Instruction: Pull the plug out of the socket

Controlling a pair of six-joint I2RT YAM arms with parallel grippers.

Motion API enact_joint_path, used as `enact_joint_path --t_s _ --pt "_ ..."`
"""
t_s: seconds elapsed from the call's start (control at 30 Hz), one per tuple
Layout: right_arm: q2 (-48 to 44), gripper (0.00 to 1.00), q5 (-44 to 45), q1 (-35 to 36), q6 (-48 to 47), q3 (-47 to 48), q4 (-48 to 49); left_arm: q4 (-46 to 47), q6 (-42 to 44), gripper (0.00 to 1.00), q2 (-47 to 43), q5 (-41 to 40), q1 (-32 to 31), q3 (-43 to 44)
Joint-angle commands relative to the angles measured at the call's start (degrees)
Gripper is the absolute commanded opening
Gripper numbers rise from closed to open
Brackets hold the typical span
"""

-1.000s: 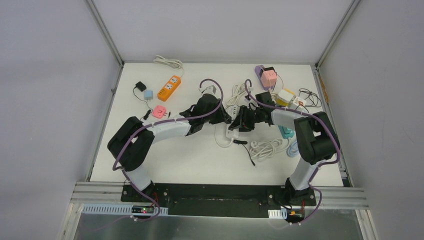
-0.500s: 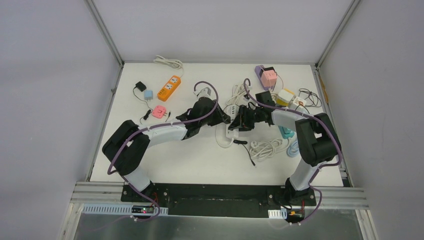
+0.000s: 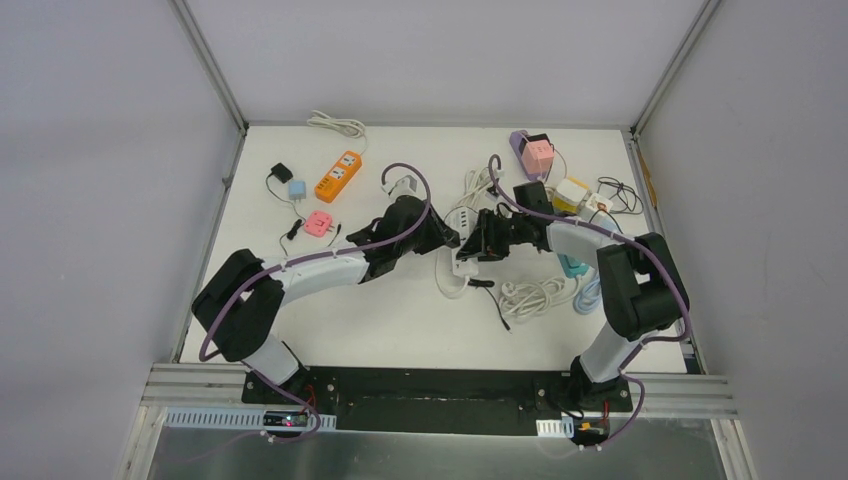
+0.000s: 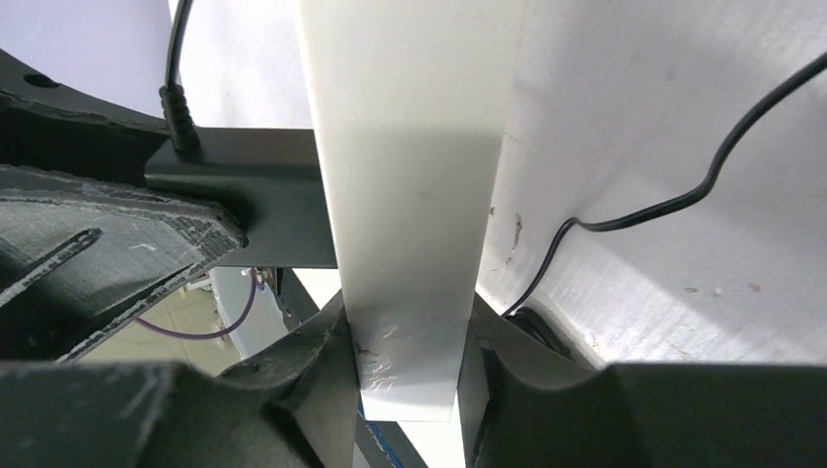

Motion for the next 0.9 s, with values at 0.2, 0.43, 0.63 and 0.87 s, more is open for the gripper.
enact_joint_path --t_s 0.2,0.43,0.63,0.87 --pt "-2.8 0.0 -3.1 0.3 -3.4 -1.6 1.6 1.4 -0.7 0.0 -7.0 -3.8 0.1 2.4" --pt "-3.4 0.0 -3.2 0.8 -4.5 -2.1 0.9 -0.6 9.5 0.0 -9.2 -3.5 0.0 3.3" --pt "-3.9 0.0 -3.6 1.0 -5.1 -2.5 0.9 2.4 13.3 0.0 -9.4 0.0 0.0 2.9" --pt "-4.7 0.0 -4.0 0.9 -4.9 -3.0 1.1 8.7 11.4 0.0 -10.0 2.1 0.0 -0.5"
